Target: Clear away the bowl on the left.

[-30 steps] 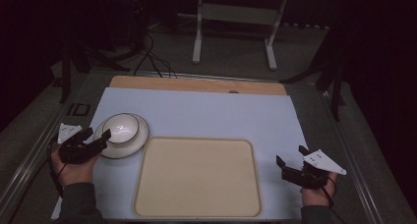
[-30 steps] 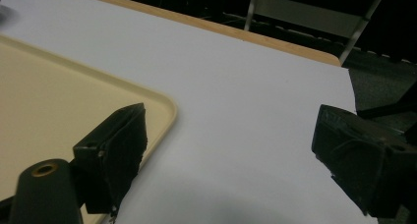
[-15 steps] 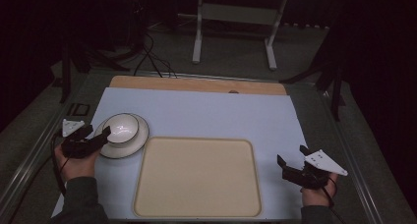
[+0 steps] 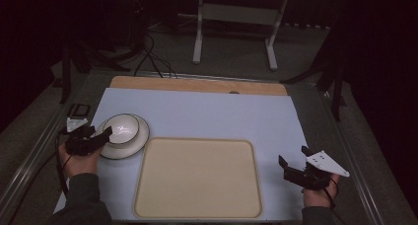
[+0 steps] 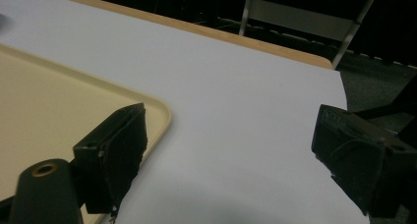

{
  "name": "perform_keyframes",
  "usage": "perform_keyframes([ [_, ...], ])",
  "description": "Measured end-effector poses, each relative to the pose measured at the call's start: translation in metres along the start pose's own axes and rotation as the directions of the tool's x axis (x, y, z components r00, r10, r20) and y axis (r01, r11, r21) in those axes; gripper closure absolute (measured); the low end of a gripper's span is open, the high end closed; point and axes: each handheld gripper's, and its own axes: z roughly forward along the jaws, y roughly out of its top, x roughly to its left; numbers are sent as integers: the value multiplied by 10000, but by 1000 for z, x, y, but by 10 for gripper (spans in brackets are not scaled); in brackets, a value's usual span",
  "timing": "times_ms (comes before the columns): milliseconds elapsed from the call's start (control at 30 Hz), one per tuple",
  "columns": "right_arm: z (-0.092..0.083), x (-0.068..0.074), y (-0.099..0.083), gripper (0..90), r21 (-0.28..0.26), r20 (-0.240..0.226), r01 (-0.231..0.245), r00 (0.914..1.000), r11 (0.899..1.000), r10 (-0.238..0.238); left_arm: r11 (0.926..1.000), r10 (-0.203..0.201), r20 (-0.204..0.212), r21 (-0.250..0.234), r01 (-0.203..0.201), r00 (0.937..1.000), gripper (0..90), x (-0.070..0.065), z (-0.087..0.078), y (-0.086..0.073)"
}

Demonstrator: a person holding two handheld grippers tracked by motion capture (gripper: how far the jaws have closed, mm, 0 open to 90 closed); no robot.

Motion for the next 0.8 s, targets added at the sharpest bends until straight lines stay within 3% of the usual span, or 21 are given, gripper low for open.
perform_keyframes([
  [233, 0, 0, 0, 133, -28, 34, -18, 10000, 10000, 18, 9992, -75, 7, 393, 75, 10000, 396, 2, 8, -1],
  [367, -1, 0, 0, 133, -29, 41, -30, 10000, 10000, 31, 9964, -411, 142, 752, 400, 9991, 454, 2, 14, -1],
  [433, -1, 0, 0, 133, -13, 37, -52, 10000, 10000, 52, 9950, -477, -55, 871, 480, 9988, 462, 2, 16, -1],
  [800, -1, -1, 0, 134, -21, 21, -86, 10000, 10000, 86, 9885, -809, 381, 1309, 753, 9960, 517, 2, 25, -4],
])
